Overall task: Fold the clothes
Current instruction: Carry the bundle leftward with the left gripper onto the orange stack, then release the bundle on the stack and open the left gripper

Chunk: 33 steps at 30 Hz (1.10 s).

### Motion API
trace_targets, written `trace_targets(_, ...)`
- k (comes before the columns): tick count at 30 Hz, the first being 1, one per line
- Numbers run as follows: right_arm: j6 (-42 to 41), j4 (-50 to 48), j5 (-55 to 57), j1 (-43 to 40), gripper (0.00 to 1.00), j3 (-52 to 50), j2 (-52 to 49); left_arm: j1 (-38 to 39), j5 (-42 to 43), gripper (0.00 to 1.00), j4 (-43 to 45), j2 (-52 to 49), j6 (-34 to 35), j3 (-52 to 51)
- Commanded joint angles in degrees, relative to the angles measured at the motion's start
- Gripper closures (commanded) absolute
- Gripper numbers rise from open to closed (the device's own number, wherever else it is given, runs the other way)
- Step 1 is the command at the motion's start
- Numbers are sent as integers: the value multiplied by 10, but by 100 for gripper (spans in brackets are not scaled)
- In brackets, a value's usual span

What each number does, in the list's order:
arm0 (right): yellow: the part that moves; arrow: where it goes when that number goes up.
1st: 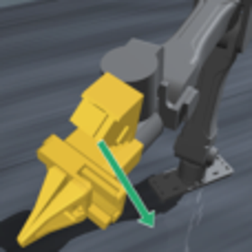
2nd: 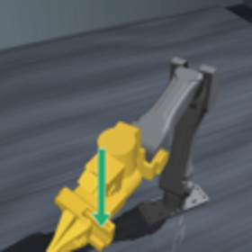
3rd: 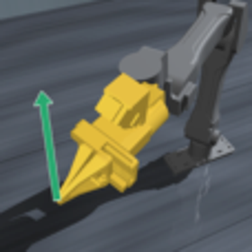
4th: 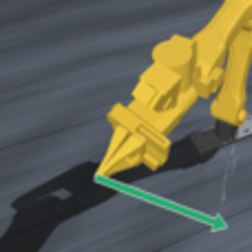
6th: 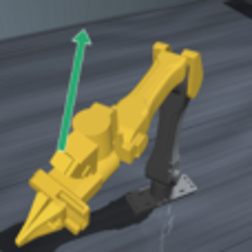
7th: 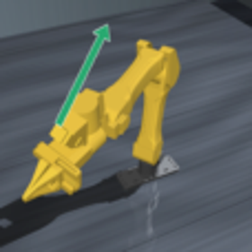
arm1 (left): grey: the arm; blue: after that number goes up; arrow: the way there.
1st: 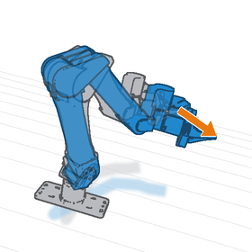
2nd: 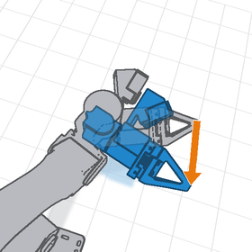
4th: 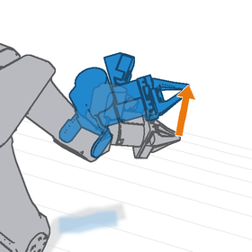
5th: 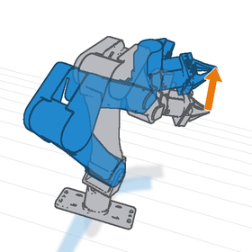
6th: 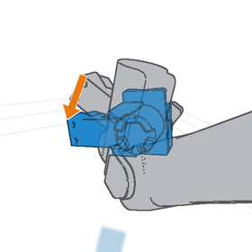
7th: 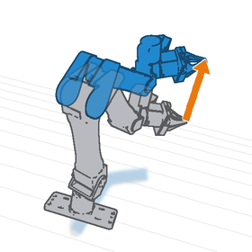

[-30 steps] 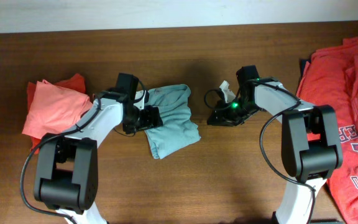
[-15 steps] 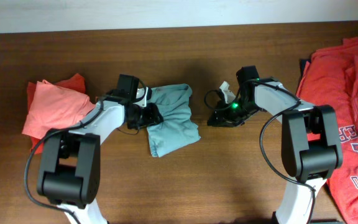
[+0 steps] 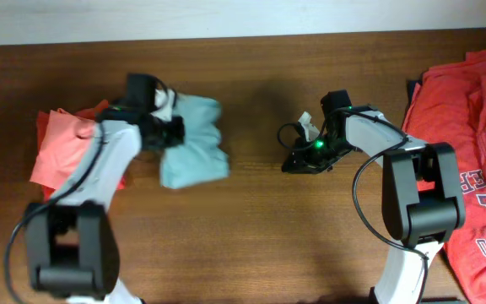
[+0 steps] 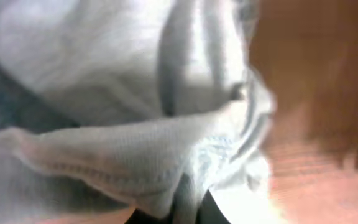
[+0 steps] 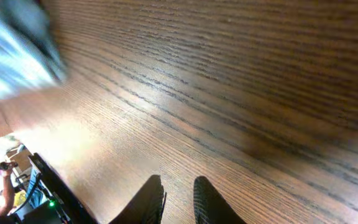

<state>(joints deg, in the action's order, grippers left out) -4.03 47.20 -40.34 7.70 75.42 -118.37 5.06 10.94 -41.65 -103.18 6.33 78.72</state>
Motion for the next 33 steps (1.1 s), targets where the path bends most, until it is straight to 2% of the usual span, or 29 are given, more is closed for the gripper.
trace_targets(1,8,2,1,1,78,-3,-4,-35,-94,99,-13,71,-72,58)
trace_targets(5,8,6,1,1,78,-3,-4,-79,-125,99,-13,97,-75,84)
trace_targets(14,8,9,5,0,78,-3,-4,-195,-122,99,-20,89,-77,87)
trace_targets(24,8,13,5,1,77,-3,-4,-244,-101,99,-38,31,-76,86)
trace_targets(33,8,15,5,1,77,-3,-4,-285,-103,99,-49,19,-76,86)
